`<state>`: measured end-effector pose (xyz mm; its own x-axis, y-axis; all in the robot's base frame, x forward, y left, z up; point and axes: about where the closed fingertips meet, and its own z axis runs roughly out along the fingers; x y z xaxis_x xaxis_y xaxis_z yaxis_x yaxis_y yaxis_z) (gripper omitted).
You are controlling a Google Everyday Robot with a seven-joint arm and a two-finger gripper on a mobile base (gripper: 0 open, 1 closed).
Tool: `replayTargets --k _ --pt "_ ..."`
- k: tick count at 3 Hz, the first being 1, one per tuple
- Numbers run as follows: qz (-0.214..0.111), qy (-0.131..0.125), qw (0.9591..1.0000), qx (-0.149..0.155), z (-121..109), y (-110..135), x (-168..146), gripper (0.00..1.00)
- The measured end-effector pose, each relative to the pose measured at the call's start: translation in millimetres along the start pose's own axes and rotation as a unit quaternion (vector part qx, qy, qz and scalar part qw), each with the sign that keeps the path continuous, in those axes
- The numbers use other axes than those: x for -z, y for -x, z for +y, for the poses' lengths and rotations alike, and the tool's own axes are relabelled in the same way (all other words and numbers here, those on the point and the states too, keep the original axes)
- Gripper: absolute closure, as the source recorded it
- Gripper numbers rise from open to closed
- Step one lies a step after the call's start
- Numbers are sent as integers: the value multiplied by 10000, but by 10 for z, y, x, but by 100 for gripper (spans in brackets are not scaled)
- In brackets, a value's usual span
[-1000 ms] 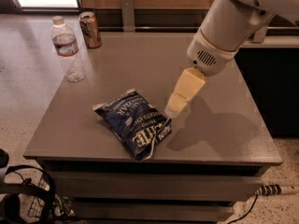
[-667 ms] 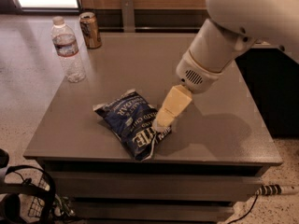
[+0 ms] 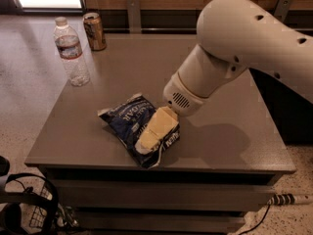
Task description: Move blue chip bag near orange can
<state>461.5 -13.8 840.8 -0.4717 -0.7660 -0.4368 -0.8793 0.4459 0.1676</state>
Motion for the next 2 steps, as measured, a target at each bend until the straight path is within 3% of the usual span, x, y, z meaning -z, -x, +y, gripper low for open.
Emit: replayTargets --k 1,2 --pt "-100 177 9997 124 156 99 -166 0" --pt "-123 204 9994 269 267 175 -276 18"
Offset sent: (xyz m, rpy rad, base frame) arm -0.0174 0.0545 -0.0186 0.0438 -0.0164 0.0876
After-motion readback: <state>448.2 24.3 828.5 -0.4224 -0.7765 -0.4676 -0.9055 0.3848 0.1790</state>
